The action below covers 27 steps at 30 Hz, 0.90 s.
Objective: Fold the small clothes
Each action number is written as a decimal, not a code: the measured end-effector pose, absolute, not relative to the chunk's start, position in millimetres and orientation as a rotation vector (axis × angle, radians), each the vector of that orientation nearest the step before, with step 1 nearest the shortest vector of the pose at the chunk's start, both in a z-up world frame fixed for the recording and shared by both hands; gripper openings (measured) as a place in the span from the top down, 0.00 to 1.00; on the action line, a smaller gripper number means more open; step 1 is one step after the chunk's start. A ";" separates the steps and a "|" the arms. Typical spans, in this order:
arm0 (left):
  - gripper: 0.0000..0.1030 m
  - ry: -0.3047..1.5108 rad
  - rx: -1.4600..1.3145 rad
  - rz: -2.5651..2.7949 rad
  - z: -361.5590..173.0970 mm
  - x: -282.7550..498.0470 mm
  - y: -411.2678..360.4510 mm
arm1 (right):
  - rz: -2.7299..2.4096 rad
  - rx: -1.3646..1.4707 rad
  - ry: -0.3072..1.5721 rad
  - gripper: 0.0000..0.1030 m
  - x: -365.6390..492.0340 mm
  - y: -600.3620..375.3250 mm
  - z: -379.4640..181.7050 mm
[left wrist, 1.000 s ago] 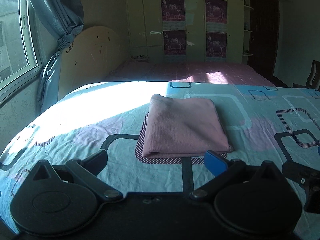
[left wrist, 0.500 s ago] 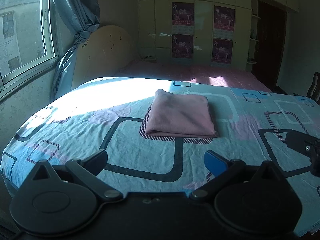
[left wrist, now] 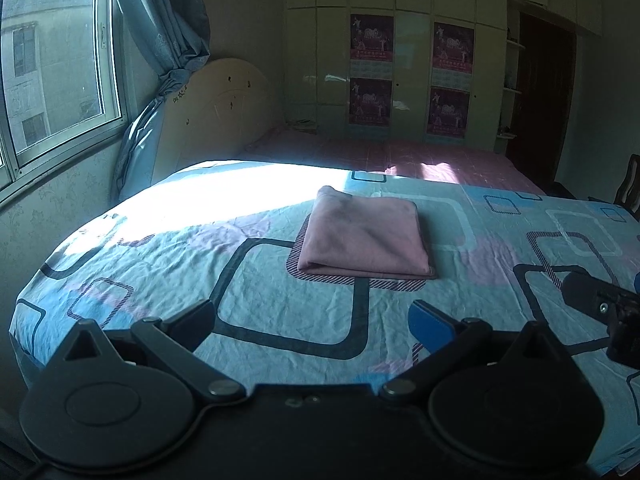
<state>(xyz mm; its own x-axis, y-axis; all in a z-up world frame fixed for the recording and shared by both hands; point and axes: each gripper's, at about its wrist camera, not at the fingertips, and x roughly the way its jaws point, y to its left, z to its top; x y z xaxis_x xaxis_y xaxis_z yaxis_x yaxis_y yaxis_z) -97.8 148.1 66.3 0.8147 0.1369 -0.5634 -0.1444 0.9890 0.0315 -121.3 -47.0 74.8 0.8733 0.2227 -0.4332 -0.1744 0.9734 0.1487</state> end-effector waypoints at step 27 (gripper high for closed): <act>0.00 0.596 -0.007 0.145 68.5 -98.6 154.0 | 0.199 0.098 0.473 0.00 -121.7 -40.9 72.9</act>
<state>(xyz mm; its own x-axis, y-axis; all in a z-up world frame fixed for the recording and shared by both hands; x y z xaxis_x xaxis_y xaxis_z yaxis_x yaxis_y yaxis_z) -98.6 154.0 68.5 0.8179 0.1346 -0.5594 -0.1384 0.9897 0.0358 -121.7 -40.9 72.9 0.8712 0.2125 -0.4426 -0.1671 0.9760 0.1397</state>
